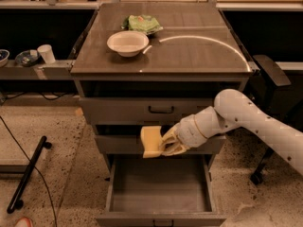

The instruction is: Place sponge into bottom drawer

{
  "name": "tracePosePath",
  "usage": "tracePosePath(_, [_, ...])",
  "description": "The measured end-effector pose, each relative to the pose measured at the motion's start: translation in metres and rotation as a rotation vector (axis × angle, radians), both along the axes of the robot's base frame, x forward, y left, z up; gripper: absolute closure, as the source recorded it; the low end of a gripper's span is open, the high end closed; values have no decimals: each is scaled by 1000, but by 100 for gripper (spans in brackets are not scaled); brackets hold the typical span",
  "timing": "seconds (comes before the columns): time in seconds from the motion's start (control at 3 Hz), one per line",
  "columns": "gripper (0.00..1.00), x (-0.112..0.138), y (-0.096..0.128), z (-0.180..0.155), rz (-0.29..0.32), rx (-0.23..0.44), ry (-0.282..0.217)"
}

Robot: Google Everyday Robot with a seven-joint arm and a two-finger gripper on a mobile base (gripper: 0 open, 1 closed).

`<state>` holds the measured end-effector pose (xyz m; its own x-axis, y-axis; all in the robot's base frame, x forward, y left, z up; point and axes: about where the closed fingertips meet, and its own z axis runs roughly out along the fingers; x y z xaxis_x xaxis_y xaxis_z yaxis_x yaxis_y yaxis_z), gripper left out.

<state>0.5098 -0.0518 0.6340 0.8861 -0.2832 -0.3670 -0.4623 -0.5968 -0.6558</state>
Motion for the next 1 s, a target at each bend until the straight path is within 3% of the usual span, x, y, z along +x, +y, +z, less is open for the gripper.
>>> tracePosePath(0.33, [100,0,0,0,0,0,1])
tracePosePath(0.67, [100,9,-3,-36,-21,-17,33])
tracePosePath(1.0, [100,22,-9,-86,-50,88,63])
